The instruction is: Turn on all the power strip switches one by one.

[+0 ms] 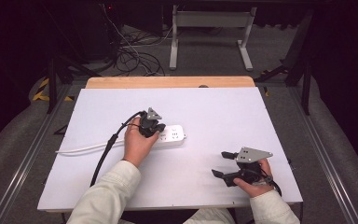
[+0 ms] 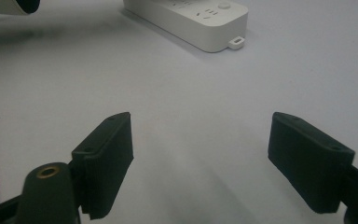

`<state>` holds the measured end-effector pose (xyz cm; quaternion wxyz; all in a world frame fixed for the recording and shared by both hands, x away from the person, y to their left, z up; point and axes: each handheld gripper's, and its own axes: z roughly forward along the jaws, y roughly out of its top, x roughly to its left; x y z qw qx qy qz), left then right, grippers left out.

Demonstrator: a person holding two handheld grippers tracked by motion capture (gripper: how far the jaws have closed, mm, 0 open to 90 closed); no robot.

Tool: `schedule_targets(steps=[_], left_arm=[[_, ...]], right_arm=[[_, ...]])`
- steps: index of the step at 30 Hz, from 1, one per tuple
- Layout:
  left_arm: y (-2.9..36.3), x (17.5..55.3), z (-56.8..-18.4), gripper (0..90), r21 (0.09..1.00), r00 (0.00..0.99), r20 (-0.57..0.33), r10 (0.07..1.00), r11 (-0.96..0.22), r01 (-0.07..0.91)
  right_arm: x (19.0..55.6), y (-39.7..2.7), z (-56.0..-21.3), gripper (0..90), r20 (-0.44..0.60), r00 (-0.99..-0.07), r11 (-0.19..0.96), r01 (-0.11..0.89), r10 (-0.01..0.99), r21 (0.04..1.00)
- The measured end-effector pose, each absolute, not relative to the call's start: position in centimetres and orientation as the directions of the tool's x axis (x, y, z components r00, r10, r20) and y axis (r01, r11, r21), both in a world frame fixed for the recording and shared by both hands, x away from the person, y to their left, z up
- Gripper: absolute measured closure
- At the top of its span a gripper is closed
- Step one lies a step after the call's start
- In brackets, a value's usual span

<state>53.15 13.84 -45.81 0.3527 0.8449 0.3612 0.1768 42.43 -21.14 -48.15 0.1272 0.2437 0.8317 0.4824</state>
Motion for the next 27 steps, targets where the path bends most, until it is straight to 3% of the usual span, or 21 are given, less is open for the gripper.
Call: schedule_targets(steps=[14,20,23,27], left_arm=[[14.1,53.2,-46.0,89.9,0.713,0.664,0.059,0.745,-0.497,0.494],[13.4,53.0,-46.4,90.0,0.741,0.698,-0.006,0.716,-0.465,0.484],[12.6,52.7,-46.2,90.0,0.728,0.691,0.068,0.719,-0.51,0.459],[12.7,52.8,-46.3,90.0,0.733,0.686,0.041,0.727,-0.488,0.474]], right_arm=[[42.4,-21.0,-48.2,22.7,0.023,-0.851,0.42,0.282,0.525,0.863],[42.4,-21.0,-48.2,22.7,0.024,-0.851,0.421,0.283,0.524,0.862],[42.4,-21.0,-48.2,22.7,0.022,-0.851,0.422,0.283,0.525,0.862],[42.3,-21.1,-48.2,22.7,0.025,-0.85,0.418,0.284,0.526,0.863]])
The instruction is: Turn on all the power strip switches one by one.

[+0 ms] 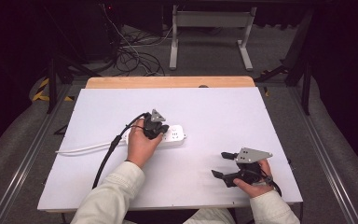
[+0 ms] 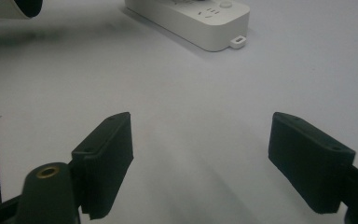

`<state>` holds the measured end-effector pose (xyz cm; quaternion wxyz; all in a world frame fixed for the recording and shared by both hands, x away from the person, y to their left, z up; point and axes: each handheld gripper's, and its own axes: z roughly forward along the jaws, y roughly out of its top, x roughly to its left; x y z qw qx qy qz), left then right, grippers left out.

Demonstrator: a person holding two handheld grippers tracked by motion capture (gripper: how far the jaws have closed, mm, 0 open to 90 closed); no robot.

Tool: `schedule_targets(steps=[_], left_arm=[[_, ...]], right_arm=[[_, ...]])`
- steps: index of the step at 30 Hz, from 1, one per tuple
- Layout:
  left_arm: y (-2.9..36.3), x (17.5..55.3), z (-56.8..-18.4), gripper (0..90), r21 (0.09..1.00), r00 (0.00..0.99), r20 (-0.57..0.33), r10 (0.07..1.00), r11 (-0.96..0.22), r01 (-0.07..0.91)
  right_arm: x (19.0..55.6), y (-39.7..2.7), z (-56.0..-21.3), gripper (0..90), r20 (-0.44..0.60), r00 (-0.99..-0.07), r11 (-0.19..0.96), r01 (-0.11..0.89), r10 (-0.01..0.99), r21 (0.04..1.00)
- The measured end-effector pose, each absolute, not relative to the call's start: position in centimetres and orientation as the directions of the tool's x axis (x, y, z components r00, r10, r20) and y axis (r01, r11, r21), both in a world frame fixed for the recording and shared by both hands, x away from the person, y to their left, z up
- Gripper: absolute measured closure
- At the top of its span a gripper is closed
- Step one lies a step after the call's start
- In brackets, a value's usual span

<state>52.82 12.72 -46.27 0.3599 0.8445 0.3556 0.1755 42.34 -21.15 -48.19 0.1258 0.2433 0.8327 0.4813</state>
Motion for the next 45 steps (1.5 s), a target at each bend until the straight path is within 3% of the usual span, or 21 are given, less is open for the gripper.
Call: schedule_targets(steps=[24,45], left_arm=[[12.81,52.28,-46.37,89.9,0.75,0.651,0.107,0.752,-0.491,0.443],[13.11,52.36,-46.84,90.0,0.762,0.639,0.073,0.765,-0.457,0.46]], right_arm=[[42.34,-21.13,-48.17,22.6,0.024,-0.852,0.419,0.282,0.523,0.863],[42.31,-21.08,-48.21,22.5,0.025,-0.855,0.42,0.279,0.518,0.863]])
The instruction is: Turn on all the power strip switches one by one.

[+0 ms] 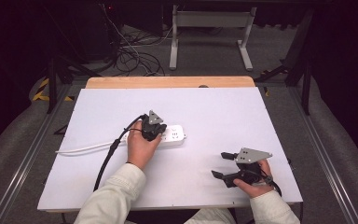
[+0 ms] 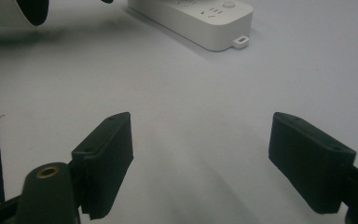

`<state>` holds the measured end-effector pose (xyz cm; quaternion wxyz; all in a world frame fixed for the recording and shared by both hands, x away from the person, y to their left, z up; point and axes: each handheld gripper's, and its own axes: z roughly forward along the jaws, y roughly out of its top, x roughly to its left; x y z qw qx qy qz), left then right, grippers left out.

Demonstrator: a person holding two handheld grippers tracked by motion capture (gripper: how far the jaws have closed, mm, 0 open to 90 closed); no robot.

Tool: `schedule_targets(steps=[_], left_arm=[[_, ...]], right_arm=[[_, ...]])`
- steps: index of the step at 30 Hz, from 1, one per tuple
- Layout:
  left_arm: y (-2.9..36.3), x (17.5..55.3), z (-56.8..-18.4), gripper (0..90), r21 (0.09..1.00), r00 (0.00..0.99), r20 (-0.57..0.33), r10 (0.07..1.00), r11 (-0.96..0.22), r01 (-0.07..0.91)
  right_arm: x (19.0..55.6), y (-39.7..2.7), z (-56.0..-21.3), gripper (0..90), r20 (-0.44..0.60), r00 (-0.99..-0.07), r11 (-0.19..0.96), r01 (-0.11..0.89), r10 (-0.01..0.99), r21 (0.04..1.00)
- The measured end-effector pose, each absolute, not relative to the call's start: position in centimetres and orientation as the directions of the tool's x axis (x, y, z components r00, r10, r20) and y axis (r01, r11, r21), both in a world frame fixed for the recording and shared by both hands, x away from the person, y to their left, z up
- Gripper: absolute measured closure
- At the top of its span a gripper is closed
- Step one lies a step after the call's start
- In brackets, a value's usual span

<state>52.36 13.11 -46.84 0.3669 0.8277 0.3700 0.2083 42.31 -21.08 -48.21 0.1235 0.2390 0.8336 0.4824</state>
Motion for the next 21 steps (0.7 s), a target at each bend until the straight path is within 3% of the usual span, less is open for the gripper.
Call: schedule_targets(steps=[17,21], left_arm=[[13.27,52.46,-47.01,90.0,0.764,0.624,0.074,0.778,-0.447,0.466],[13.12,52.7,-46.11,90.0,0.787,0.642,0.036,0.766,-0.417,0.455]], right_arm=[[42.29,-20.98,-48.29,22.2,0.028,-0.858,0.424,0.281,0.512,0.861],[42.41,-21.1,-48.24,22.1,0.028,-0.857,0.42,0.281,0.515,0.863]])
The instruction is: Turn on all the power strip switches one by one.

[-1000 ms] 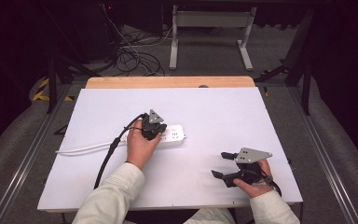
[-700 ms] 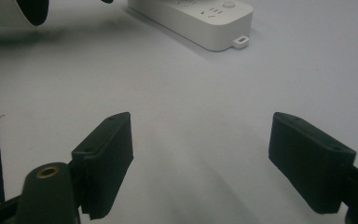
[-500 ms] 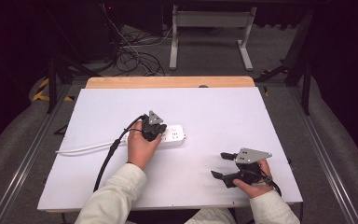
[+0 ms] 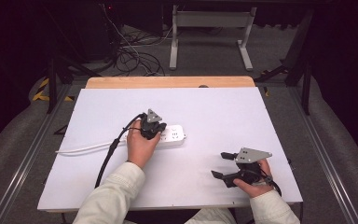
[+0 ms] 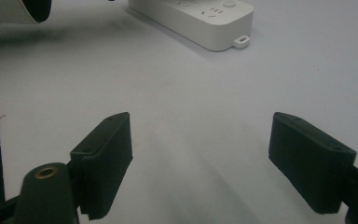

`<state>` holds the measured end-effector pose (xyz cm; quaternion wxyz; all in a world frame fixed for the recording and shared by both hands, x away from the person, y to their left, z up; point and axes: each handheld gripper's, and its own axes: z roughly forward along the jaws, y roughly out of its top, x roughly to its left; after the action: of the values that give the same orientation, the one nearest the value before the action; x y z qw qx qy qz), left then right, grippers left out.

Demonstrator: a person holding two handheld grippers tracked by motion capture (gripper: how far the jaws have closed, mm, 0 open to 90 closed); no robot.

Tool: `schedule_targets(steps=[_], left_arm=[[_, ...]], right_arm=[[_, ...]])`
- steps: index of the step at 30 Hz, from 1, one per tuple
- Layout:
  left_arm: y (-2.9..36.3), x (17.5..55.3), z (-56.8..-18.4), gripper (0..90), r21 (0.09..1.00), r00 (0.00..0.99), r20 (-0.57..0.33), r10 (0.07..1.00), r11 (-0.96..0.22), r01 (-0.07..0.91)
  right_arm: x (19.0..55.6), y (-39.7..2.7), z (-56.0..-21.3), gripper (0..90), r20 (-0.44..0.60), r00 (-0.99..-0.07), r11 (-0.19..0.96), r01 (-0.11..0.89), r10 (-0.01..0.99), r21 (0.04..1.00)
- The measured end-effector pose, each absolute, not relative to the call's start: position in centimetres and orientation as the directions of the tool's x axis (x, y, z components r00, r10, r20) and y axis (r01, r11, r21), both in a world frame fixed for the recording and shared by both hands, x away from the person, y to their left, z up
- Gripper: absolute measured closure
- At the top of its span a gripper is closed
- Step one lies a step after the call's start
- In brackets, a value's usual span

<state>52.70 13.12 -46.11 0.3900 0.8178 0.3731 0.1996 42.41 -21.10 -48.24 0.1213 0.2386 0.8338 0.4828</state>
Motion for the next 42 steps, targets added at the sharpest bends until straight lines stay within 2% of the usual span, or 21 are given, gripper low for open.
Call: schedule_targets(steps=[5,11,36,40,42], left_arm=[[11.2,53.0,-45.2,90.0,0.781,0.693,0.037,0.72,-0.453,0.429],[9.9,53.7,-46.0,89.9,0.758,0.695,0.017,0.719,-0.463,0.46],[9.8,53.5,-46.5,90.0,0.758,0.674,0.026,0.738,-0.454,0.468],[10.0,53.6,-46.5,90.0,0.756,0.656,0.048,0.753,-0.457,0.469],[10.3,53.7,-46.7,89.9,0.76,0.648,0.031,0.761,-0.439,0.479]], right_arm=[[42.4,-21.1,-48.3,22.1,0.028,-0.857,0.421,0.281,0.514,0.863],[42.3,-21.1,-48.2,22.1,0.031,-0.857,0.415,0.281,0.515,0.865],[42.3,-21.1,-48.2,21.9,0.028,-0.86,0.42,0.278,0.509,0.864],[42.3,-21.0,-48.2,21.9,0.028,-0.861,0.421,0.277,0.509,0.863],[42.3,-21.0,-48.2,21.9,0.029,-0.861,0.422,0.277,0.508,0.863]])
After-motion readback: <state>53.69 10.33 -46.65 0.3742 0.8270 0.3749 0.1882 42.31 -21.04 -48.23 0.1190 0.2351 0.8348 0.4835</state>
